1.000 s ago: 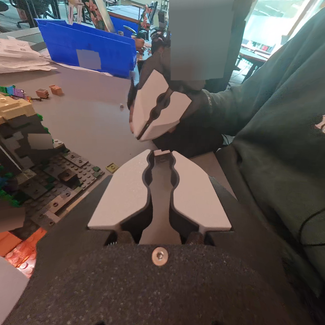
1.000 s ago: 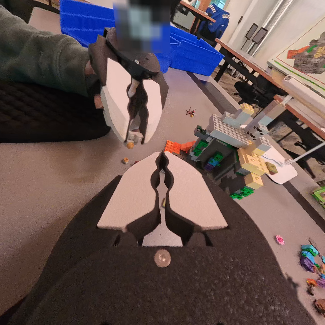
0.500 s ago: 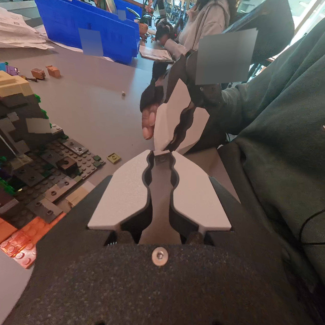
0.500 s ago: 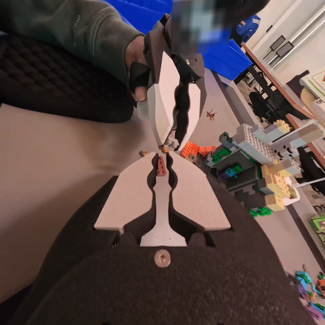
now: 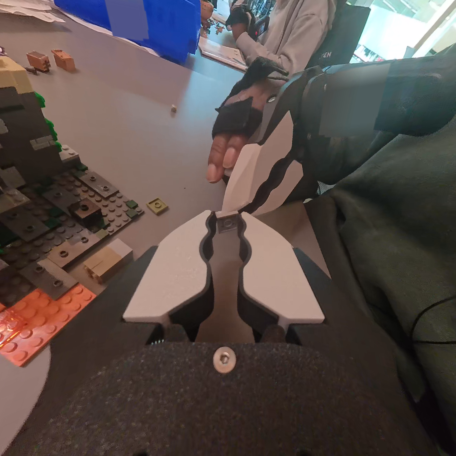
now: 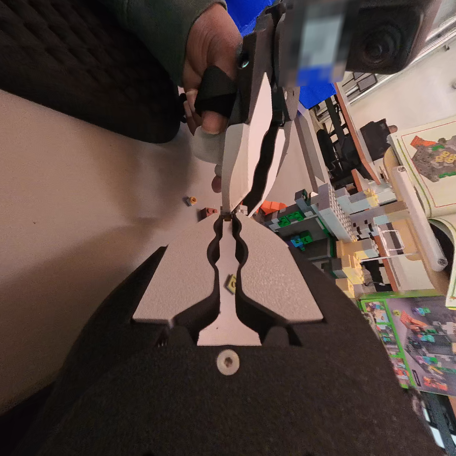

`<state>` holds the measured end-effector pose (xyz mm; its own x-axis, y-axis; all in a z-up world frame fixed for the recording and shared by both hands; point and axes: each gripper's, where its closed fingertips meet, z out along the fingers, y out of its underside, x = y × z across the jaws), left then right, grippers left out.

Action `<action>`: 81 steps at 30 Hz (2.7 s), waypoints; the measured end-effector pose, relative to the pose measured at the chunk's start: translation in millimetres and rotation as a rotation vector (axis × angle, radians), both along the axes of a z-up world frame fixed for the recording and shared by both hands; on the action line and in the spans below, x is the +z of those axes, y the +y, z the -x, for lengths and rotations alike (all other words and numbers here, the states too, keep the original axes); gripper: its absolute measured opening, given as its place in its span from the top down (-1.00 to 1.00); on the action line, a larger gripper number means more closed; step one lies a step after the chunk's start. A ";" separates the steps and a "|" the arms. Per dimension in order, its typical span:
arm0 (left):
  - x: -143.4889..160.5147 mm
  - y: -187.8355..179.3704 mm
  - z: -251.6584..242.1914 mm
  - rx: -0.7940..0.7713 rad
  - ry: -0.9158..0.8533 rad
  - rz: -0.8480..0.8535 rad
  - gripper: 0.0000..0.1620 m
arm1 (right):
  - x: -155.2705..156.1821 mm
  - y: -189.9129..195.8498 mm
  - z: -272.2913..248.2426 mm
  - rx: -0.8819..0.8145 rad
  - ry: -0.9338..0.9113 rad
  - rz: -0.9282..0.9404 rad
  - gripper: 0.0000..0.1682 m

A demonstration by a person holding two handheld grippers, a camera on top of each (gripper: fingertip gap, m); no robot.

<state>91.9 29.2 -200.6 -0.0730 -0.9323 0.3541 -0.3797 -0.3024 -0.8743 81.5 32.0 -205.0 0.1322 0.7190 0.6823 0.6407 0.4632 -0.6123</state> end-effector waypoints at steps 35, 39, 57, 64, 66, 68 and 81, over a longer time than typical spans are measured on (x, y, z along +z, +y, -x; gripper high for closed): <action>15.1 14.3 1.5 0.098 -0.072 -0.175 0.80 | 2.7 31.5 -33.8 -0.173 0.248 0.448 0.87; 14.1 12.6 0.3 0.085 -0.088 -0.161 0.79 | 17.8 25.3 -37.1 -0.098 0.351 0.512 0.84; 36.1 -14.4 0.9 -0.104 -0.244 -0.007 0.79 | 34.4 -4.6 -0.2 0.064 0.265 0.105 0.82; 45.5 -8.1 3.2 -0.092 -0.297 0.086 0.79 | 34.8 -5.3 -1.0 0.070 0.240 0.046 0.78; 51.6 -6.9 3.5 -0.091 -0.326 0.137 0.79 | 36.3 -4.9 -0.2 0.061 0.232 0.009 0.77; 52.4 -10.1 2.0 -0.107 -0.326 0.152 0.79 | 39.8 -3.1 0.6 0.042 0.228 -0.043 0.75; 51.3 -7.9 -2.1 -0.075 -0.318 0.161 0.79 | 56.4 -9.5 2.1 0.044 0.259 -0.151 0.77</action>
